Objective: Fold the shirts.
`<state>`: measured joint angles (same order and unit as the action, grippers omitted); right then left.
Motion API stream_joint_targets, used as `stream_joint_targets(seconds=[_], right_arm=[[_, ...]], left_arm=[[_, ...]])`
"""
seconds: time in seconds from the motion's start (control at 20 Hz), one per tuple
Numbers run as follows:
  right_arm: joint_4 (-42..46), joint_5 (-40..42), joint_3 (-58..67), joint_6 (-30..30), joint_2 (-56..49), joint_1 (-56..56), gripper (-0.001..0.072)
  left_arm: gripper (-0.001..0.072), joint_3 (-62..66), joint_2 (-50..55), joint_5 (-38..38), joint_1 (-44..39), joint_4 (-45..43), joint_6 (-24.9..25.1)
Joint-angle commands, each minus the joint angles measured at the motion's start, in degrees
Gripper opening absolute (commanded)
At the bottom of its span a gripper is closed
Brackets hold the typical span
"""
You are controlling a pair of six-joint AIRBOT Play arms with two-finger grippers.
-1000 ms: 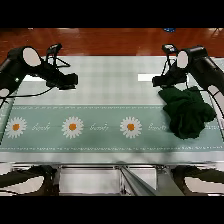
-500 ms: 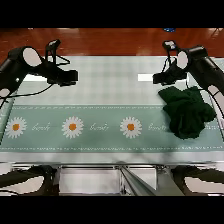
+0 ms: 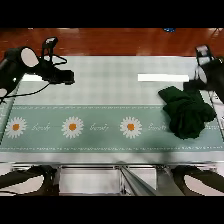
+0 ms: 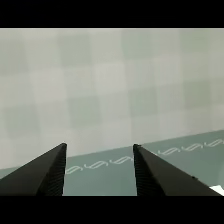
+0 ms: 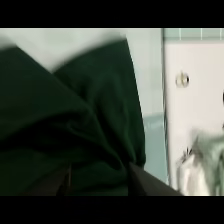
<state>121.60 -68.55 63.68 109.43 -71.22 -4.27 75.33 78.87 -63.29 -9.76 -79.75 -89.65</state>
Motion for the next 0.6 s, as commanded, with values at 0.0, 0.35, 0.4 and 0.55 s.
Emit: stream_joint_targets(seconds=[0.0, 0.35, 0.4, 0.55], right_arm=[[-8.0, 5.5, -16.0, 2.9, 7.3, 6.4, 0.0408], [-26.6, 19.6, -24.4, -1.2, -1.5, 12.0, 0.0405], [-29.6, 19.8, -24.0, -3.1, -3.3, 12.0, 0.0368], [-36.9, 16.2, -18.7, -10.8, -3.1, 11.8, 0.0030]], left_arm=[[0.0509, -6.0, -5.2, -2.6, 0.1, 2.1, 2.2], [0.0509, -28.1, -14.4, 7.6, 0.1, 12.6, 2.2], [0.0509, -28.1, -14.2, 8.3, 0.1, 12.7, 2.2], [0.0509, -23.2, -14.7, 4.6, 4.4, 11.0, 3.2]])
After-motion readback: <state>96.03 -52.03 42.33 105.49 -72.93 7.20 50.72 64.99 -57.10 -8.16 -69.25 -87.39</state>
